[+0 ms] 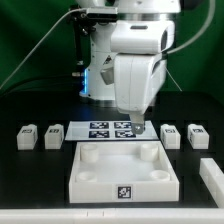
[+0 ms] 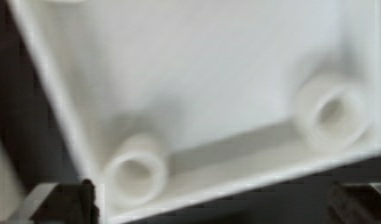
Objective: Assemble one leg
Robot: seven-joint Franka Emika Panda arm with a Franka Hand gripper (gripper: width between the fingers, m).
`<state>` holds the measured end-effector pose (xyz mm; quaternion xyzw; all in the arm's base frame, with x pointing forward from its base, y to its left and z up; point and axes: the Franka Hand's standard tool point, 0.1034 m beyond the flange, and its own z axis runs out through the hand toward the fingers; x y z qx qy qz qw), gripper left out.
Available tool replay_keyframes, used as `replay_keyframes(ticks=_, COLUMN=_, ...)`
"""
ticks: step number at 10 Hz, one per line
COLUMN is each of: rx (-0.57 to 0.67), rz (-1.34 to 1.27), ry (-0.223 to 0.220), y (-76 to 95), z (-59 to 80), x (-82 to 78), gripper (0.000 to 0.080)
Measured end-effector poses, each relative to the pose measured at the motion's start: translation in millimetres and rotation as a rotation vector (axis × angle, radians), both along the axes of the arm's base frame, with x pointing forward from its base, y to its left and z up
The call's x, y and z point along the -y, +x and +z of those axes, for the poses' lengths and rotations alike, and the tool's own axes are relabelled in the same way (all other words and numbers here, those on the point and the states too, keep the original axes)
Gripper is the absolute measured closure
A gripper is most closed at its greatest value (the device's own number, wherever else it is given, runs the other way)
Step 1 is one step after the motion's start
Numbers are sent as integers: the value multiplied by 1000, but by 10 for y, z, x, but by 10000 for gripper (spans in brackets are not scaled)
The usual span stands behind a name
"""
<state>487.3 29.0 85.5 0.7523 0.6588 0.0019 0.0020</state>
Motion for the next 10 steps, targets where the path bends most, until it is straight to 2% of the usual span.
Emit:
replay_keyframes(ticks=1, rx=-7, rz=131, ry=3, y=-289, z=-144, x=132, gripper=150)
replay_keyframes(ticks=2, rx=-20, rz=219, ry=8, y=-467, z=-260, x=220, gripper=150)
replay_keyframes(ticks=4, rx=-10, rz=245, ry=23, y=-640, z=-528, x=250, gripper=150)
replay_keyframes(ticks=5, rx=-23, rz=237, ry=30, y=-676, z=-647, x=248, gripper=150)
replay_keyframes(ticks=9, rx=-38, rz=129, ry=31, y=-571, z=-695, x=232, gripper=150)
replay_keyframes(ticks=10, rx=-39, rz=128, ry=31, y=-575, z=-699, x=234, gripper=263)
